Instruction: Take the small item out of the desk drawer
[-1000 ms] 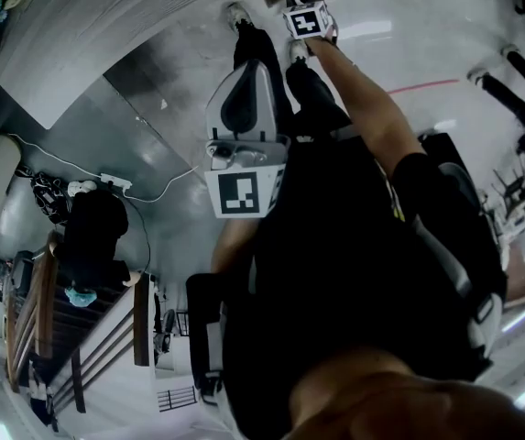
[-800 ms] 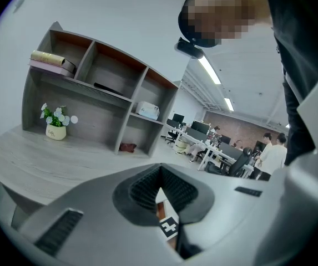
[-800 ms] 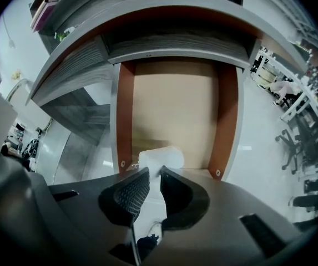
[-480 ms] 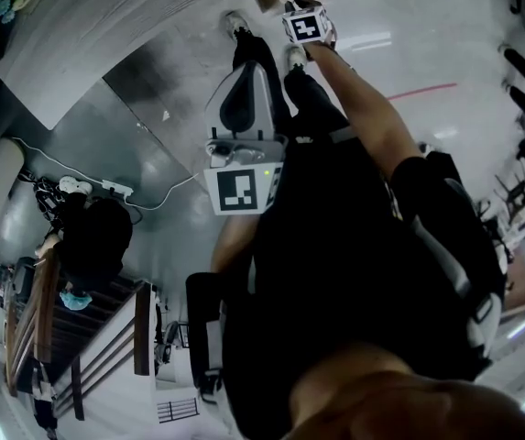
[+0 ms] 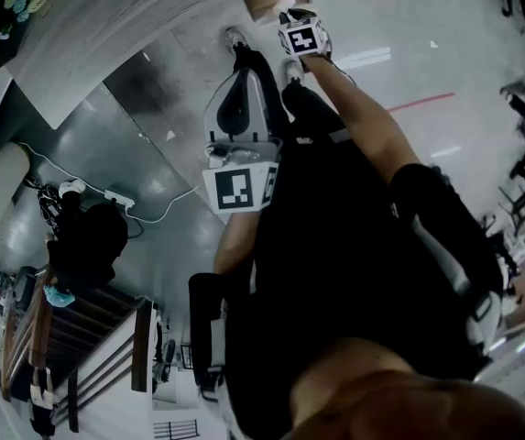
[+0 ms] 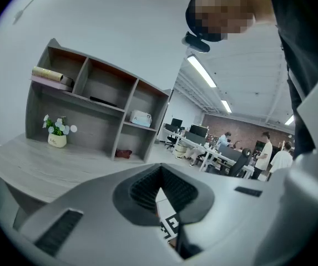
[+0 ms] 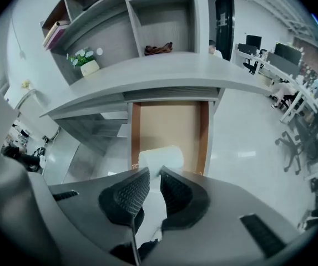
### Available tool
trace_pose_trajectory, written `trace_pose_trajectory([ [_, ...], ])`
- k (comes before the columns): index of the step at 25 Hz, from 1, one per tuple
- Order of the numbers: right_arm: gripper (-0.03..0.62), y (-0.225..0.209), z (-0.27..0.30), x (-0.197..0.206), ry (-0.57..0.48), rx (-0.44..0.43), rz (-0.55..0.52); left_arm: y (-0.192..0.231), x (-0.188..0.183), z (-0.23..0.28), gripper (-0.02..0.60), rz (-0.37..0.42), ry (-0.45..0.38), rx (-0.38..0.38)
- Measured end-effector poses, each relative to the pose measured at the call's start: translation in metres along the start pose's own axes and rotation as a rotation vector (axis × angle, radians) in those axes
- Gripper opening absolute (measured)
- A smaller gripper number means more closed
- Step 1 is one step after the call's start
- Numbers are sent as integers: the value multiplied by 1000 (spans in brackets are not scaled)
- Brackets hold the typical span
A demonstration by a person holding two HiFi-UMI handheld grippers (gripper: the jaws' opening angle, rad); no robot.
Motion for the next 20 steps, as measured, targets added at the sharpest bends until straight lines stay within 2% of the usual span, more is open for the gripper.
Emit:
trace_pose_trajectory([
  [5, 58, 4, -28, 0, -48, -28, -6, -16, 4, -18, -2, 48, -10, 5],
  [12, 58, -1, -74, 0, -123, -48, -15, -47, 6, -43, -2, 71, -40, -8],
  [20, 58, -7, -139, -8, -258, -79, -74, -93, 3, -78, -2, 102, -114, -40],
])
Point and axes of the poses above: the fingertips, and each gripper's own axes: z forward along the fingers, y to its left, x out of its underside, the point moved 5 cm from there along -z, backward along the fingers, and after that the axes turned 1 degree about y, right-handed, at the moved point
